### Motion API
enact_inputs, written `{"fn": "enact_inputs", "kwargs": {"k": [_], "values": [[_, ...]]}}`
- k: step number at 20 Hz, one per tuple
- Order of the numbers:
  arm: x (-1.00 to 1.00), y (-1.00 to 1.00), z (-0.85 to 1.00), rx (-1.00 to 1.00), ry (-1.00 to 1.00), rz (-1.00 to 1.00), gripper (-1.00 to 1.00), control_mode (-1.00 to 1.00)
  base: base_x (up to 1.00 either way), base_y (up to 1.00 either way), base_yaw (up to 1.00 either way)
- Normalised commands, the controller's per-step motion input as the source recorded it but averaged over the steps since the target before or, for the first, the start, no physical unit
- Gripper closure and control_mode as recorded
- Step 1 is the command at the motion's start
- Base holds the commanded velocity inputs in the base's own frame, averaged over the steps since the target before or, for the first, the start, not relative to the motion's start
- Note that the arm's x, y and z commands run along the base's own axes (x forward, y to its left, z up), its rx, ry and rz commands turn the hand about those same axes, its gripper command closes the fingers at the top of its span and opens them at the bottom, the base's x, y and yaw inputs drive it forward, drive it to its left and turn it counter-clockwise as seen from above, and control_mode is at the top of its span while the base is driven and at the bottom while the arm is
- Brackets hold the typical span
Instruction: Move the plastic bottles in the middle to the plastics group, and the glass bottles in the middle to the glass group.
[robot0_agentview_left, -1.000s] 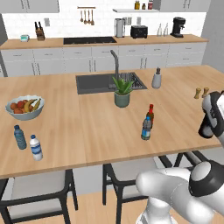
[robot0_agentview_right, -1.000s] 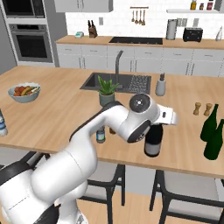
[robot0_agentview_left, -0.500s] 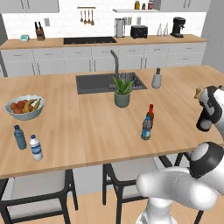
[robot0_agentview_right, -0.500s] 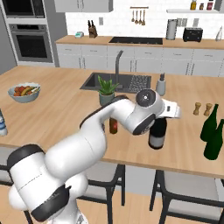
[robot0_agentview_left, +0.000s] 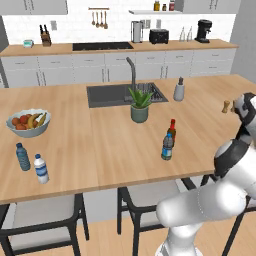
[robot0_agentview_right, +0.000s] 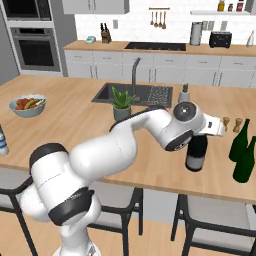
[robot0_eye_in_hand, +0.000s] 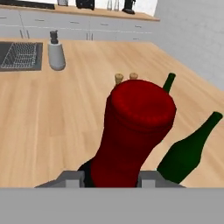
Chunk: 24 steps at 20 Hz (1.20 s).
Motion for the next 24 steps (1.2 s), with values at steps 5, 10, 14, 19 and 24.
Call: {"fn": "enact_inputs", "kwargs": {"k": [5, 10, 14, 19, 24], "values": [[-0.13, -0.44, -0.04, 0.01, 0.00, -0.01, 1.00, -1.00, 0.00, 0.00, 0.00], [-0.09, 0.19, -0.10, -0.03, 0.00, 0.00, 1.00, -1.00, 0.00, 0.00, 0.00], [0.02, 0.23, -0.07, -0.23, 0.00, 0.00, 1.00, -1.00, 0.00, 0.00, 0.00], [0.27, -0.03, 0.00, -0.11, -0.01, 0.00, 1.00, -1.00, 0.00, 0.00, 0.00], [0.10, -0.19, 0.00, 0.12, -0.02, 0.00, 1.00, -1.00, 0.00, 0.00, 0.00]]}}
